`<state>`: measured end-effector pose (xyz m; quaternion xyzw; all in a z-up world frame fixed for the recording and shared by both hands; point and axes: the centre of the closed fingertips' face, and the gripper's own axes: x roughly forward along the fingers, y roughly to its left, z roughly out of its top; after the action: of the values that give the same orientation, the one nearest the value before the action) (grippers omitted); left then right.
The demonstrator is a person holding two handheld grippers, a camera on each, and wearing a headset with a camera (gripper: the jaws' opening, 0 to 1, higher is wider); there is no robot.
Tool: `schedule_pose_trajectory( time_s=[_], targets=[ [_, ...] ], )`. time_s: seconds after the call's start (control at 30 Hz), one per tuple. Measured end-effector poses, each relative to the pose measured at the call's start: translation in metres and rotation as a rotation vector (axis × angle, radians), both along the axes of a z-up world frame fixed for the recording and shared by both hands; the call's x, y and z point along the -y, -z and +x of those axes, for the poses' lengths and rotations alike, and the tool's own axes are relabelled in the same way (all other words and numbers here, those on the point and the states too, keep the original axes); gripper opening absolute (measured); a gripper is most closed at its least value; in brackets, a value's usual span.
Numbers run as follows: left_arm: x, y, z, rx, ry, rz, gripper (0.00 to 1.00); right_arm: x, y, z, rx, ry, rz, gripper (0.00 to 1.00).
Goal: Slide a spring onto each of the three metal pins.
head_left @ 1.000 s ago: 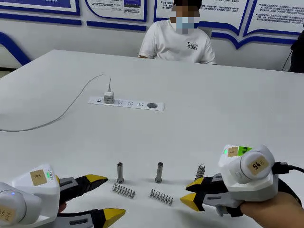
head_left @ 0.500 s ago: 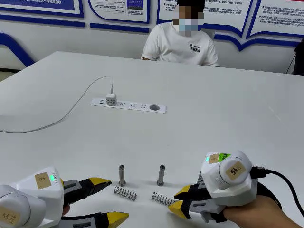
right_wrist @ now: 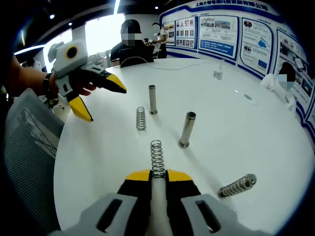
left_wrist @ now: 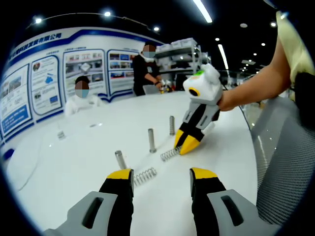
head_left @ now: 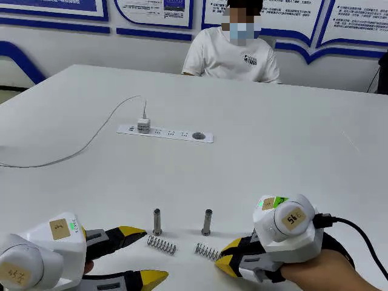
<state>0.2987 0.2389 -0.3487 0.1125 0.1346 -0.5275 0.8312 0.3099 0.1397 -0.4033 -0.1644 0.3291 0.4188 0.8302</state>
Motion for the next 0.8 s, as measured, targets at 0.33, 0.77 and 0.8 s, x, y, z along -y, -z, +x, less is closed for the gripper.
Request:
schedule_pose_trajectory(
  time_s=[0.33,0.77,0.8],
  targets=[
    [0.011,0.003,-0.005,0.0,0.035,0.015,0.46,-0.002,-0.013,-0.006,-0.004,-0.012,0.013,0.11],
    [0.033,0.006,-0.018,0.029,0.131,0.06,0.44,-0.017,-0.046,-0.028,-0.001,-0.098,0.027,0.11],
    [0.035,0.006,-0.019,0.031,0.138,0.064,0.44,-0.019,-0.048,-0.031,-0.006,-0.107,0.026,0.11]
  ],
)
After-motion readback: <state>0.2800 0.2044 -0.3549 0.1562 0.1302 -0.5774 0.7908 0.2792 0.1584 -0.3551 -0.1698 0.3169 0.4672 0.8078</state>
